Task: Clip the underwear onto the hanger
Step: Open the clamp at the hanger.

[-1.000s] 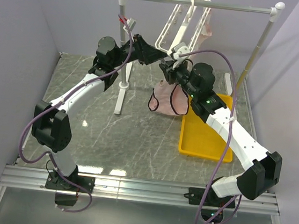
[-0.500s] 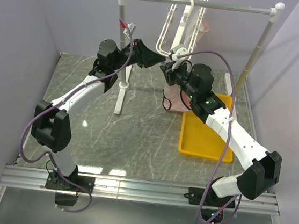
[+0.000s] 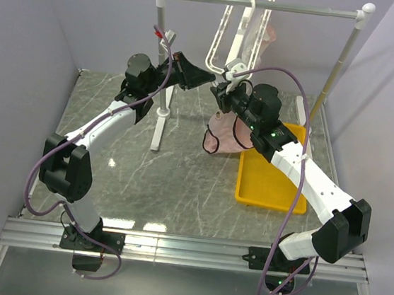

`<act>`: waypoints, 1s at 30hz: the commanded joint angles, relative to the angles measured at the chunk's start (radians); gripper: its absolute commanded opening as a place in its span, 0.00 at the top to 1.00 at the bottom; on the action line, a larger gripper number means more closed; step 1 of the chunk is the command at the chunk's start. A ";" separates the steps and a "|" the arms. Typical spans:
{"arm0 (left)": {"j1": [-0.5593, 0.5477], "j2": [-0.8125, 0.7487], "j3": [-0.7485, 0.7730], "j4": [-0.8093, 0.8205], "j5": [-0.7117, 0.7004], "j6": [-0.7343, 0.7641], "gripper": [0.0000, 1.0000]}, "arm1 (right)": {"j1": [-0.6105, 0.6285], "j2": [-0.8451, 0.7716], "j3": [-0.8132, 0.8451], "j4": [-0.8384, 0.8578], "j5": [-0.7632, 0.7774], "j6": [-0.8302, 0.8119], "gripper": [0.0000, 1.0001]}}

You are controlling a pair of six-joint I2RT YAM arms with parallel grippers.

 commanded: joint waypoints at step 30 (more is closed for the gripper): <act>0.003 0.013 0.118 -0.115 -0.036 0.121 1.00 | -0.005 -0.103 0.107 -0.693 -0.358 -0.626 0.51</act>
